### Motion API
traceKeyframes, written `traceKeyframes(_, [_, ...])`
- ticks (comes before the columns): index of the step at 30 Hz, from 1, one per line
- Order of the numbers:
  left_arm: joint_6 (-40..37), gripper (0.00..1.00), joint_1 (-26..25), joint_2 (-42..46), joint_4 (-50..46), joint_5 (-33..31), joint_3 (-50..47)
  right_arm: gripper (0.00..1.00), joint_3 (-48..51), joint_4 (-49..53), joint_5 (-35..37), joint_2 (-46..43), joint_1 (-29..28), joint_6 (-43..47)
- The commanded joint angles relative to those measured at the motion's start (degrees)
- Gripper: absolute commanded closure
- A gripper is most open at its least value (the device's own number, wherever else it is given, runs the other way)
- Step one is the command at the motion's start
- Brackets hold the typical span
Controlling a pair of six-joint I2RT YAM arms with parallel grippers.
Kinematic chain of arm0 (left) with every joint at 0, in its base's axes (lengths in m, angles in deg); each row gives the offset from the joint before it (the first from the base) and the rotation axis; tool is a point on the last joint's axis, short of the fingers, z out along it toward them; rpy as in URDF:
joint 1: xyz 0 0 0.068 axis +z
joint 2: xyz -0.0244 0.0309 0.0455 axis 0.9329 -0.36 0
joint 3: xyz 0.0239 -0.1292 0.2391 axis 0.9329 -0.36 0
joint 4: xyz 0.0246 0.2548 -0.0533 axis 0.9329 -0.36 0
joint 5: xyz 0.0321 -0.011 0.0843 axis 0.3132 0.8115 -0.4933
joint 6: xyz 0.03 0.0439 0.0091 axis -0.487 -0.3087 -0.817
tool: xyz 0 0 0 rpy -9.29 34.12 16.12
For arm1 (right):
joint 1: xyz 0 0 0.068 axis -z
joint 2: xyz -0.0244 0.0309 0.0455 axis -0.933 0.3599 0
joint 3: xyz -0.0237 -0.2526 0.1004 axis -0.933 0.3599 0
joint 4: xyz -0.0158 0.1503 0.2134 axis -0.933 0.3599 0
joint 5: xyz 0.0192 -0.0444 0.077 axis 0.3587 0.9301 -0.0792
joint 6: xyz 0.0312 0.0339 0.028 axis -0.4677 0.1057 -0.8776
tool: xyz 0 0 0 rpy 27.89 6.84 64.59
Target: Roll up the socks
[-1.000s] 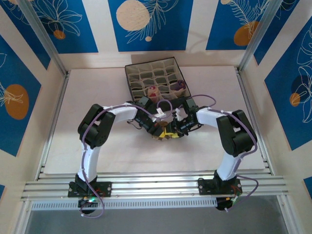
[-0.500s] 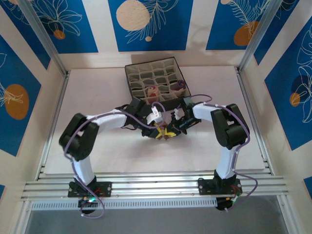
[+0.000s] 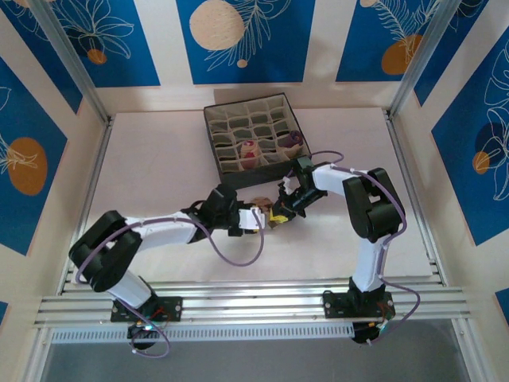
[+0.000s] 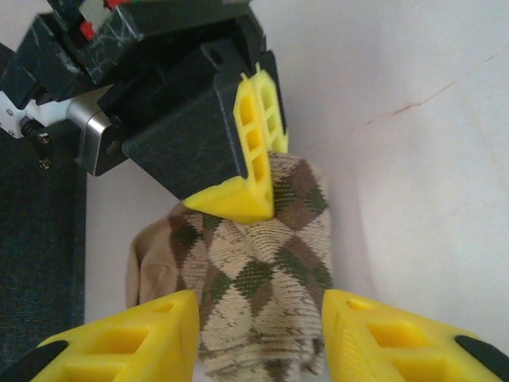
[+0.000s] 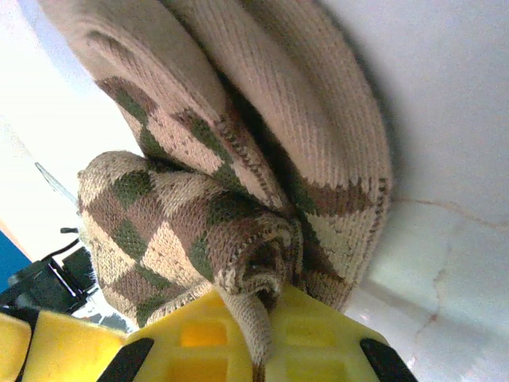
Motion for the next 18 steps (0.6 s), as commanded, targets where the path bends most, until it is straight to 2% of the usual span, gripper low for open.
traceKeyframes(1, [-4.3, 0.56, -1.3, -3.0, 4.9, -4.0, 1.0, 1.0, -0.5, 4.7, 4.8, 2.0, -0.5, 1.2])
traceKeyframes(7, [-3.4, 0.55, -2.3, -7.3, 4.3, -2.0, 3.3, 1.0, -1.0, 5.7, 4.6, 2.4, -0.7, 1.3])
traceKeyframes(11, [-1.1, 0.57, -2.4, -10.2, 1.8, -3.6, 5.2, 1.0, -0.7, 5.7, 4.4, 2.2, -0.8, 1.5])
traceKeyframes(12, [-0.1, 0.61, -2.4, -11.0, 0.8, -4.4, 6.0, 1.0, -0.5, 5.9, 4.4, 2.2, -0.7, 1.6])
traceKeyframes(14, [1.6, 0.76, -2.1, -12.3, -3.1, -5.0, 8.0, 0.99, -0.2, 5.8, 4.1, 1.7, -0.7, 1.6])
traceKeyframes(16, [3.9, 0.91, -1.2, -13.6, -8.5, -2.3, 10.6, 0.95, 0.8, 4.8, 2.9, 0.6, -0.6, 1.6])
traceKeyframes(18, [6.5, 0.99, 0.2, -14.2, -12.5, 2.5, 12.4, 0.87, 2.6, 2.8, 0.7, -1.5, -0.2, 1.2])
